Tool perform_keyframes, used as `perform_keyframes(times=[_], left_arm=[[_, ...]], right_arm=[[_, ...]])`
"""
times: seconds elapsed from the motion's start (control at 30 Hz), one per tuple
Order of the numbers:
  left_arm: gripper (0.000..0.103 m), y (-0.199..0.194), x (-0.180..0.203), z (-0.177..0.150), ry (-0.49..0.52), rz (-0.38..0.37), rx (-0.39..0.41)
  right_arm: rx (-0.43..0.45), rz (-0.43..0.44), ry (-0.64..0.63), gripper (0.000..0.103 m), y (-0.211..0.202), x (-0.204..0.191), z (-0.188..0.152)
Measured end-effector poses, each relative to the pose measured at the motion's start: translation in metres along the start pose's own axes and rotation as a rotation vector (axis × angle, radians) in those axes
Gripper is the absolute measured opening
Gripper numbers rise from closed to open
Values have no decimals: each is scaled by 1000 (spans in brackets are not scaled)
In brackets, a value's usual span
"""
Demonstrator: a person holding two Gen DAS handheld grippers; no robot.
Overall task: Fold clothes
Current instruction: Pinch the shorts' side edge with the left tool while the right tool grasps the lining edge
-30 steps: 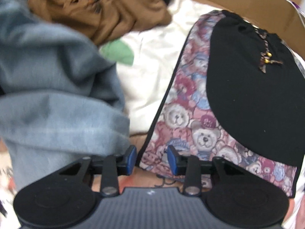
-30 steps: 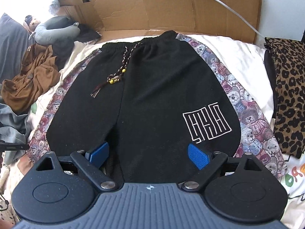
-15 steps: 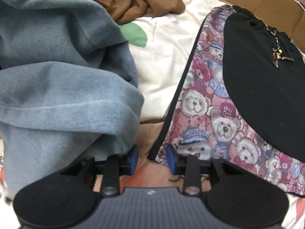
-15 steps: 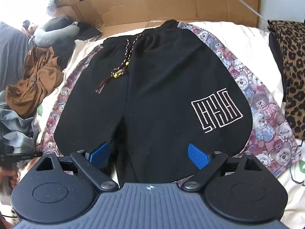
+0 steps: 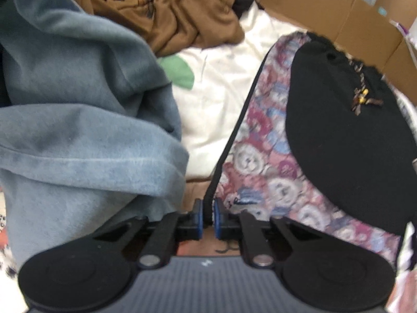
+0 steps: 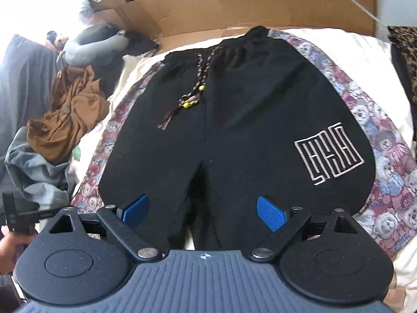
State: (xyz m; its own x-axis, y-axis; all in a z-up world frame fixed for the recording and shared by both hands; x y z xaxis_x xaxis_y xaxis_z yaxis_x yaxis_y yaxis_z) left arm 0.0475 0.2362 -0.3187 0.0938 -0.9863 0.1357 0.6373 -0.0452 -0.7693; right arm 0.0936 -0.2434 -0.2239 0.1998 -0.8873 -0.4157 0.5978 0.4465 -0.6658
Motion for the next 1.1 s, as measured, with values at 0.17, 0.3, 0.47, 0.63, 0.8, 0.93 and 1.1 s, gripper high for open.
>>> perform_keyframes(times=[0.17,0.3,0.47,0.63,0.8,0.93,1.1], left_arm=[[8,-11,23,17,1,-82,18],[8,-17,41,29,-23,-152,26],[8,-18,66,40,-20,-221,11],[8,-17,85,48,-79,-304,-17],[8,-11,111,49,-127,-395,-54],[8,-5,128,51,-162,-450,-77],[8,4,148,52,-259,-545,-140]], right_arm=[[-3,41,-59,93,6,-17,-1],[-7,37,-107,87,15,-30,-3],[-9,110,-127,86,26,-49,-10],[-33,227,-158,86,37,-81,-22],[-19,329,-196,86,45,-116,-27],[-15,367,-208,86,51,-133,-27],[-20,387,-218,84,61,-146,-28]])
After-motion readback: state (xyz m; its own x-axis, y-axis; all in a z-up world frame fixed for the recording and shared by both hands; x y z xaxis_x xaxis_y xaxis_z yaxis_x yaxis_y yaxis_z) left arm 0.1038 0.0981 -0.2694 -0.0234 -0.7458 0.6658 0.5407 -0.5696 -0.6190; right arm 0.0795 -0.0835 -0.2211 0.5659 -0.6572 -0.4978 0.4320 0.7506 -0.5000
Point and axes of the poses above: each gripper's, at about its wrist camera, not at the fingertips, and y roughly the way its jaws point, x to its right, z to its top, the point moved 4 cm from there along y, roughly the way its jaws point, and after that the axes turned 15 degrees about x, right-handed, at the moved point
